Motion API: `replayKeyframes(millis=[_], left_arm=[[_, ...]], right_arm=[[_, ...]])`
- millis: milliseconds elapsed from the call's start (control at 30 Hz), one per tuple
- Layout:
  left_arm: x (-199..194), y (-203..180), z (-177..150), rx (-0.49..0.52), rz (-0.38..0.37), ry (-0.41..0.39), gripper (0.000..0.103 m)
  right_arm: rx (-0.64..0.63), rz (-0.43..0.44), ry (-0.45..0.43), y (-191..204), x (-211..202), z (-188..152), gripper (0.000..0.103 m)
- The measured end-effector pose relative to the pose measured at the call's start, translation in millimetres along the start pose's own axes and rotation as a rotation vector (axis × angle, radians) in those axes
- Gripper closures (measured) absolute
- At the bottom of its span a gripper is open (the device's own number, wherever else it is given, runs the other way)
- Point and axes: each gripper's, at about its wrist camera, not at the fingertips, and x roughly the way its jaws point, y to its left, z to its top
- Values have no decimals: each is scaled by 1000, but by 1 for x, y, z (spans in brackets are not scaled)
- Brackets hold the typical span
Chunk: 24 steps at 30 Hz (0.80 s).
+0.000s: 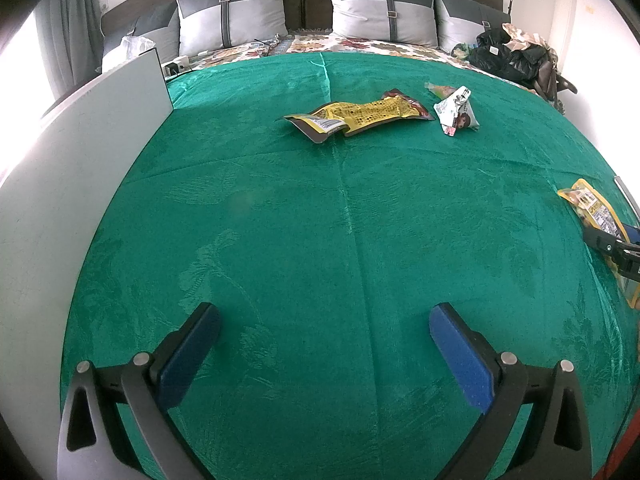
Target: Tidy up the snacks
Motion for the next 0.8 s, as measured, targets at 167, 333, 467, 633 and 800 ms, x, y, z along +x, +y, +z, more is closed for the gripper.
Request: replayKeyframes(millis=[167, 333, 467, 633, 800], left_arm=[[0, 0, 2, 21, -15, 17, 0], [16, -6, 47, 213, -25, 102, 0], [36, -17, 105, 356, 21, 85, 0], [97, -26, 161, 358, 5, 230, 4], [109, -25, 183, 233, -102, 231, 42]], right_arm=[[1, 0, 0, 0, 0, 0, 9], [1, 1, 0, 0, 0, 0, 9], [1, 2, 0, 0, 1, 1, 9], [2, 2, 0, -1, 1, 1, 9], [2, 2, 0, -1, 1, 1, 9]])
